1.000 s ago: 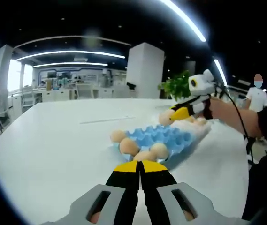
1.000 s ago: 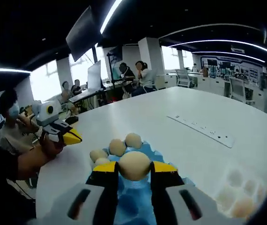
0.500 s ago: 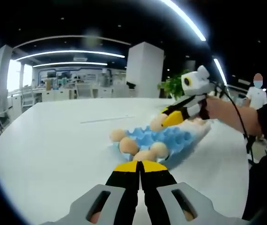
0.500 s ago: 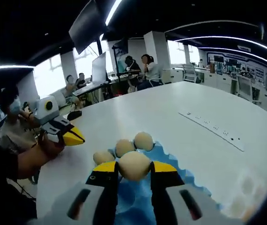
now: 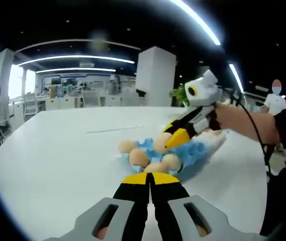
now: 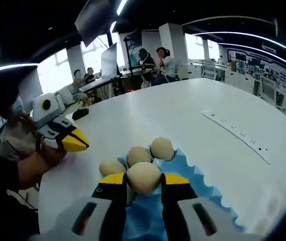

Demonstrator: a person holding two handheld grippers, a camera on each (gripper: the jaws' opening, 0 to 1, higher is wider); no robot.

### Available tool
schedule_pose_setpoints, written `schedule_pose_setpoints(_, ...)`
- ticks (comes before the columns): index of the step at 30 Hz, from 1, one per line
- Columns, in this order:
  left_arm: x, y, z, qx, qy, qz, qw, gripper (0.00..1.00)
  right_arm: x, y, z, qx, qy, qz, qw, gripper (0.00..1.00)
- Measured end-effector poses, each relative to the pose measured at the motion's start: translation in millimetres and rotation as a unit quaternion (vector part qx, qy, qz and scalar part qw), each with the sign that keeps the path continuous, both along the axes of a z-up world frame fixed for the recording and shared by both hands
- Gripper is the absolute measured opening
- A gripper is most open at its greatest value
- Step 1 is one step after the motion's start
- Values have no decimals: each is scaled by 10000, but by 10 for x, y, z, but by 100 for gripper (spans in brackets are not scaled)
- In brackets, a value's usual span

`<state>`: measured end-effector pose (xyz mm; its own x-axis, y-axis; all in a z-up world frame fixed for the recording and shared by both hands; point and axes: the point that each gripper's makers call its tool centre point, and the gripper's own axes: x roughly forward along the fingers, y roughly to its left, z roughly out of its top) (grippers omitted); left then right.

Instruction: Pick up the eggs on the table and place them into the egg tray on the table

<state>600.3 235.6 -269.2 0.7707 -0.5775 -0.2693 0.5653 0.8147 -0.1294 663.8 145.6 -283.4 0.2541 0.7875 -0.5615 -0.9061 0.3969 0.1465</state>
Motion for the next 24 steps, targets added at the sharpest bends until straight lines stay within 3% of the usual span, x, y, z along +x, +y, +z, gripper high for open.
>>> schedule_pose_setpoints(10,16,27,10,-8,-21,1,10000,0,70,61,-153,-835,56,296,9961,28)
schedule_pose_setpoints(16,7,41,30,-9,-47,1,10000,0,59,79,-204,-1455,23,525,9880,28)
schedule_pose_setpoints(20,-15,37,40,-16,-64,1,10000,0,-37,92,-234,-1715,196,638,9829,28)
schedule_pose_setpoints(24,-51,20,48,-23,-75,-2,10000,0,-81,82,-257,-1895,185,769,9787,28)
